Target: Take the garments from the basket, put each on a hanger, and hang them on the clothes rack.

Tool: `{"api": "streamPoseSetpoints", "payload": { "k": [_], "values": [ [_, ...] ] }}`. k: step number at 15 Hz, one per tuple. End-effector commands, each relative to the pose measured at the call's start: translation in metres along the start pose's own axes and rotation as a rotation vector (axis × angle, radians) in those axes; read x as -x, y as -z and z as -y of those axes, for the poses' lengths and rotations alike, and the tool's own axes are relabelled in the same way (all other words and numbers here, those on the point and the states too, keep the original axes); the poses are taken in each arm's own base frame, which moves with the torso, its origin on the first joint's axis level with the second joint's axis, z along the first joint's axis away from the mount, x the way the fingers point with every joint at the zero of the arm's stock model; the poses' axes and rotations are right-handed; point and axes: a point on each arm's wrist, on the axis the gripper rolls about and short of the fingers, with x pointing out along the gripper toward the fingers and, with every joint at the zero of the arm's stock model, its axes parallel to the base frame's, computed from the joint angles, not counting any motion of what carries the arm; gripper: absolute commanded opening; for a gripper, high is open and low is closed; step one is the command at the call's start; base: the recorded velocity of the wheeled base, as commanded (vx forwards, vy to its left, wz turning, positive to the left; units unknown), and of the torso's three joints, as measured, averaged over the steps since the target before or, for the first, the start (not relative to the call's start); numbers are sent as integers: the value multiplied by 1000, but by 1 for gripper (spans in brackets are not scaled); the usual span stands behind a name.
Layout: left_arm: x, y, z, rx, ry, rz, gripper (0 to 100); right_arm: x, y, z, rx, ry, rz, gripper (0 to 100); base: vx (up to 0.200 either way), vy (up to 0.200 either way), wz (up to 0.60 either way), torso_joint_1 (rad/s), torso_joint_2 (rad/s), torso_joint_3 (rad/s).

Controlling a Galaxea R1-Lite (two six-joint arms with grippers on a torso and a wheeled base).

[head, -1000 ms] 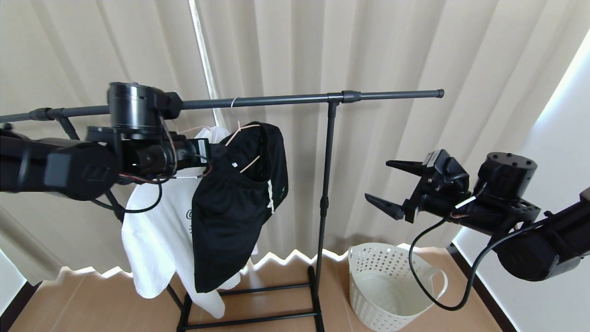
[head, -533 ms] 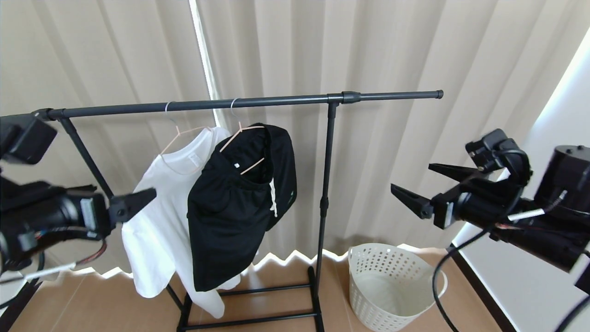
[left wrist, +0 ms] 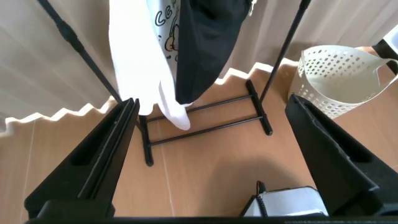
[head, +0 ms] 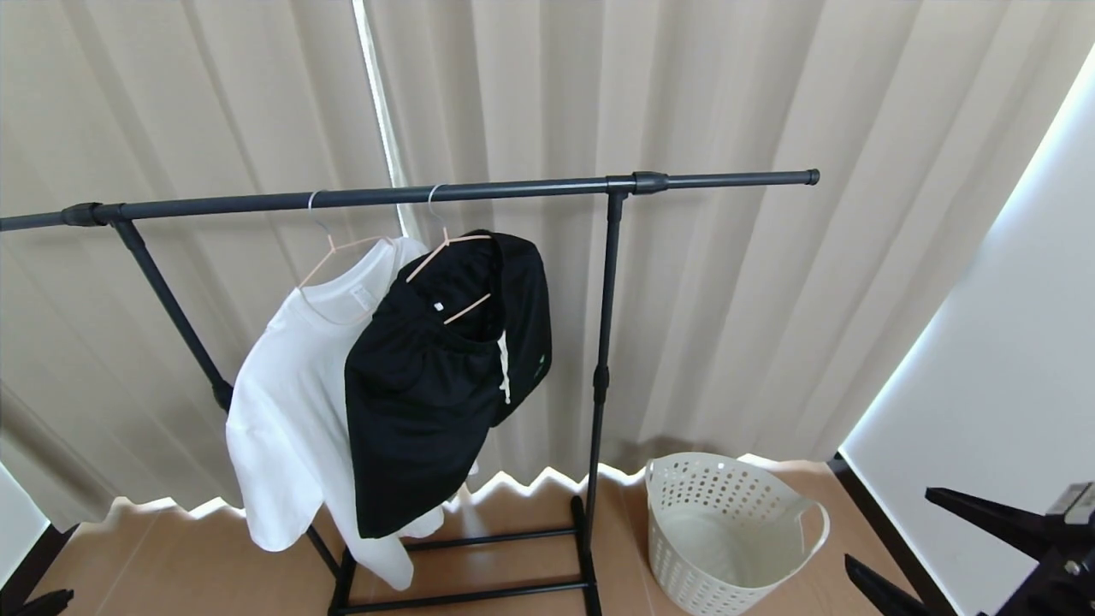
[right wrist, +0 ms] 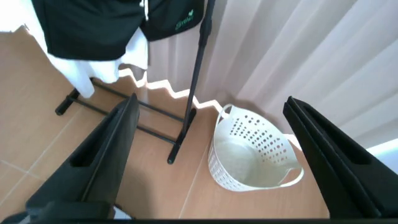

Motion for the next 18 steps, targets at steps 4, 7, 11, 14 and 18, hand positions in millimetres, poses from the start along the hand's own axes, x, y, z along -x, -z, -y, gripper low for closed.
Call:
{"api": "streamPoseSetpoints", "payload": {
  "k": [4, 7, 11, 14, 18],
  "values": [
    [25, 42, -1, 20, -21, 67, 100, 56, 36, 6, 8, 31, 15, 100, 0, 0, 0, 0, 0, 0],
    [25, 43, 0, 51, -161, 53, 100, 87, 66, 10, 26, 237, 68, 100, 0, 0, 0, 0, 0, 0],
    [39, 51, 4, 53, -164, 257, 100, 102, 73, 5, -43, 507, 168, 100, 0, 0, 0, 0, 0, 0],
    [40, 52, 5, 62, -147, 283, 100, 106, 75, -1, -49, 597, 222, 100, 0, 0, 0, 0, 0, 0],
    [40, 52, 5, 76, -148, 284, 100, 106, 76, -5, -155, 462, 292, 100, 0, 0, 0, 0, 0, 0]
  ]
}}
